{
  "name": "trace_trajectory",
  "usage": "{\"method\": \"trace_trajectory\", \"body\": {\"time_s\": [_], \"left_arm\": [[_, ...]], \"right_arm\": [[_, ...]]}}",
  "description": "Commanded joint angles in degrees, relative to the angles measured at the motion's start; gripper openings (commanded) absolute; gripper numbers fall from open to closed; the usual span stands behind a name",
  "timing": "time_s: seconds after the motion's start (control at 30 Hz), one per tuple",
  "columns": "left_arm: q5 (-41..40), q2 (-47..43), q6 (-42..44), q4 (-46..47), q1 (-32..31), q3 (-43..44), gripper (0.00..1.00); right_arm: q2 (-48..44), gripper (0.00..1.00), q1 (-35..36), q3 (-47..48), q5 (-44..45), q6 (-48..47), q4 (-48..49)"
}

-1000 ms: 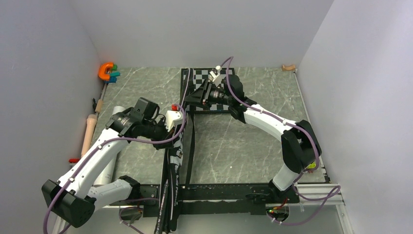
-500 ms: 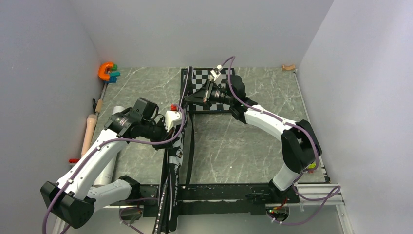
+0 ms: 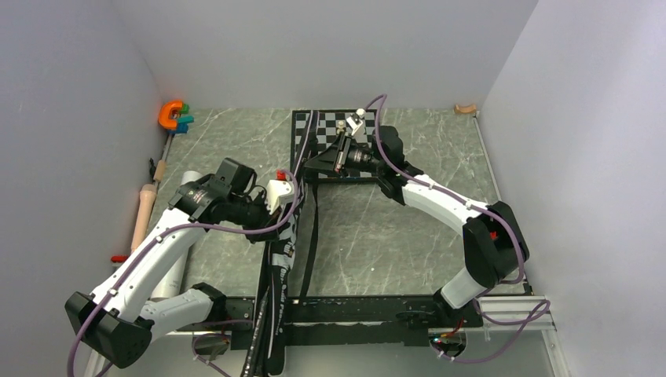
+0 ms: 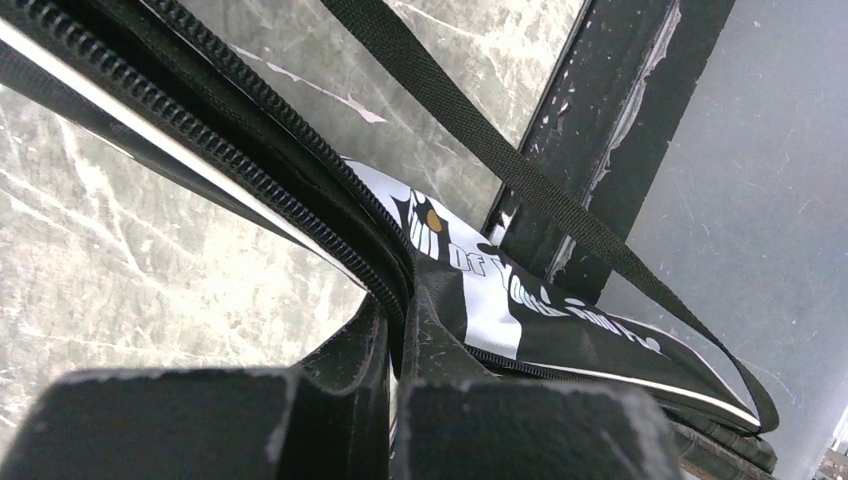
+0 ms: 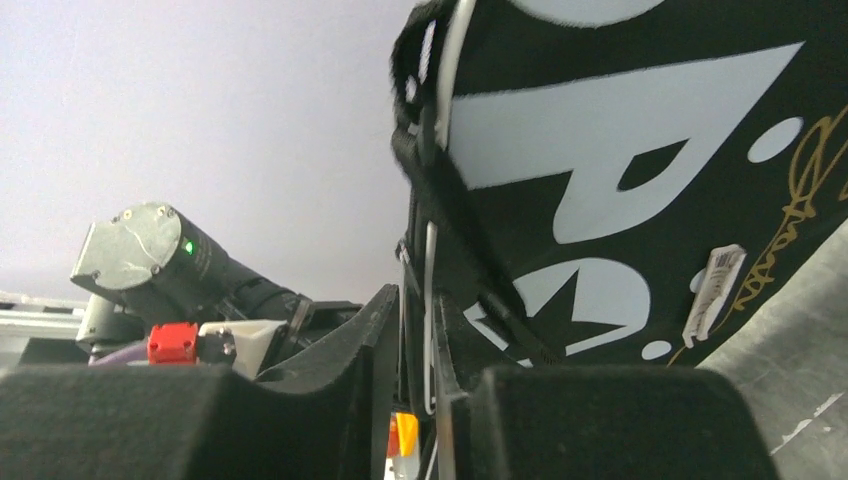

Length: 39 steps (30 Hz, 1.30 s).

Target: Pack up the badminton gear

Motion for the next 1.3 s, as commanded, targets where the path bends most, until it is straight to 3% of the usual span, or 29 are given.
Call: {"method": "trace_trajectory", "body": {"time_s": [0.0,0.17,0.43,0.57,0.7,0.8,1.27], "left_arm": [[2.55,-1.73,1.67,1.85,-0.02,2.64,0.00],[2.59,-2.00,1.96,1.19,-0.09,2.93,0.00],[2.97,-2.16,2.05,1.09,-0.07,2.80,0.00],[3.06,-2.08,2.21,0.92,-0.03,2.90,0.00],[3.00,-2.22,2.16,1.00,-0.08,2.55,0.00],[2.98,-2.34,2.15,1.09,-0.08,2.49,0.00],[2.54,-1.43,1.92,0.96,-0.09,3.20,0.00]], "right_arm": [[-2.53,0.29,0.23,-0.11,-2.77,-1.38,0.14],[-1.58,0.36,0.17,1.50,-2.77,-1.08,0.39],[-0.30,0.35,-0.16,2.51,-2.92,-0.35,1.00],[-0.16,0.28,-0.53,2.02,-3.09,0.73,2.47],[-0.81,0.09,-0.82,1.08,-3.18,0.78,2.97],[-1.61,0.00,-1.10,0.04,-3.03,0.74,3.23],[-5.04,0.00,0.94,-4.57,-2.36,1.52,5.10]]}}
